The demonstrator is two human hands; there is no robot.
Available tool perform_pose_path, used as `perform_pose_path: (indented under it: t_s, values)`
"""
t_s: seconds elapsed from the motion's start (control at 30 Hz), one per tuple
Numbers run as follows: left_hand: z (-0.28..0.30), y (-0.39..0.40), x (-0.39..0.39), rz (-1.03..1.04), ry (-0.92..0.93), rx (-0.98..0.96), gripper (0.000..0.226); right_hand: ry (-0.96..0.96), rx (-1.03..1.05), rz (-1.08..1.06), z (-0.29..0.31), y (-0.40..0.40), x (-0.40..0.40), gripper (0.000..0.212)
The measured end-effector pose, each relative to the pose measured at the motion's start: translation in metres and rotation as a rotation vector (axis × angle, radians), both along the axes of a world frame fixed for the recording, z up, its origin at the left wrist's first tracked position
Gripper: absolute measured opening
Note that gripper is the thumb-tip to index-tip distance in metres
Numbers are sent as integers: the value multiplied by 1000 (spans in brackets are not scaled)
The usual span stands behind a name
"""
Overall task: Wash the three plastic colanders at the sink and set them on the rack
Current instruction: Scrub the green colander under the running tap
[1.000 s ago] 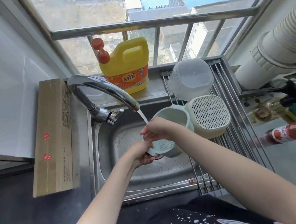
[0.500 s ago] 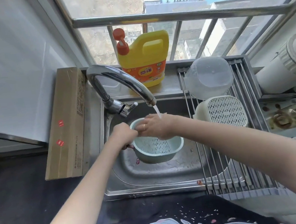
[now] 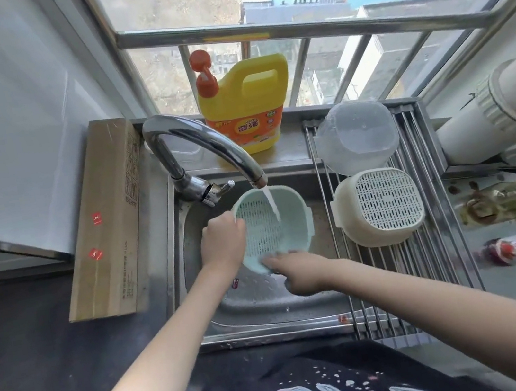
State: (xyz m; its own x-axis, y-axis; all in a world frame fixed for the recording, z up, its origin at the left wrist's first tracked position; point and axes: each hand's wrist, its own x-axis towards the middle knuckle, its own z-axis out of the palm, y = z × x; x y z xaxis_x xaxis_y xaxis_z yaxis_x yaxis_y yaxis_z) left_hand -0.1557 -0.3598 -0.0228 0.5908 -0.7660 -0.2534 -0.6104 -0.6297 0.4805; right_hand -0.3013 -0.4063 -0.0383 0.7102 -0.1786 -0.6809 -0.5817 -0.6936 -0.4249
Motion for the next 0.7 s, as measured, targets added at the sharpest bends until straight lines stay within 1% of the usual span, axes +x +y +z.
perform_pose_path:
  t_s: [0.03, 0.07, 0.13, 0.17, 0.2, 0.23, 0.27, 0.3, 0.33, 0.37, 0.4, 0.43, 0.5, 0.53, 0.6, 0.63, 0.67, 0.7]
  values:
    - [-2, 1, -4, 24, 15, -27, 26, -78, 68, -119, 5, 4, 2, 62]
    - [-5, 0, -6, 57, 44, -50, 26, -120, 133, -222, 10, 7, 8, 58]
    - [-11, -4, -10, 120, 133, -95, 27, -161, 198, -461, 21, 8, 22, 48]
    - [-11, -8, -11, 126, 182, -109, 28, -173, 259, -619, 23, 6, 28, 49]
    - [-13, -11, -12, 120, 240, -107, 30, -204, 383, -847, 23, 1, 32, 52]
    - [-12, -13, -14, 108, 298, -102, 33, -269, 579, -1159, 25, -9, 35, 53]
    - [-10, -15, -18, 101, 361, -88, 35, -342, 795, -1483, 26, -23, 37, 50]
    - [-10, -17, -23, 104, 436, -85, 36, -407, 967, -1757, 26, -37, 40, 46]
    - [-9, -18, -29, 132, 536, -89, 37, -429, 1008, -1917, 27, -47, 42, 42]
    - [-10, -20, -35, 170, 649, -93, 37, -413, 963, -1927, 31, -54, 42, 36]
    - [-11, -22, -41, 213, 759, -91, 37, -381, 869, -1848, 35, -57, 43, 33]
    - [-11, -23, -45, 251, 837, -89, 38, -362, 770, -1727, 38, -58, 44, 30]
    - [-13, -25, -52, 276, 922, -77, 38, -295, 462, -1394, 44, -58, 49, 30]
    - [-14, -26, -54, 269, 938, -71, 34, -267, 254, -1191, 47, -57, 53, 31]
    - [-13, -26, -54, 269, 943, -59, 18, -204, -132, -757, 50, -51, 63, 23]
    - [-12, -25, -53, 284, 931, -41, 16, -177, -250, -591, 51, -49, 68, 23]
    - [-13, -24, -50, 313, 913, -34, 17, -155, -300, -471, 53, -47, 71, 27]
    - [-12, -23, -48, 341, 884, -32, 15, -139, -293, -449, 52, -48, 73, 29]
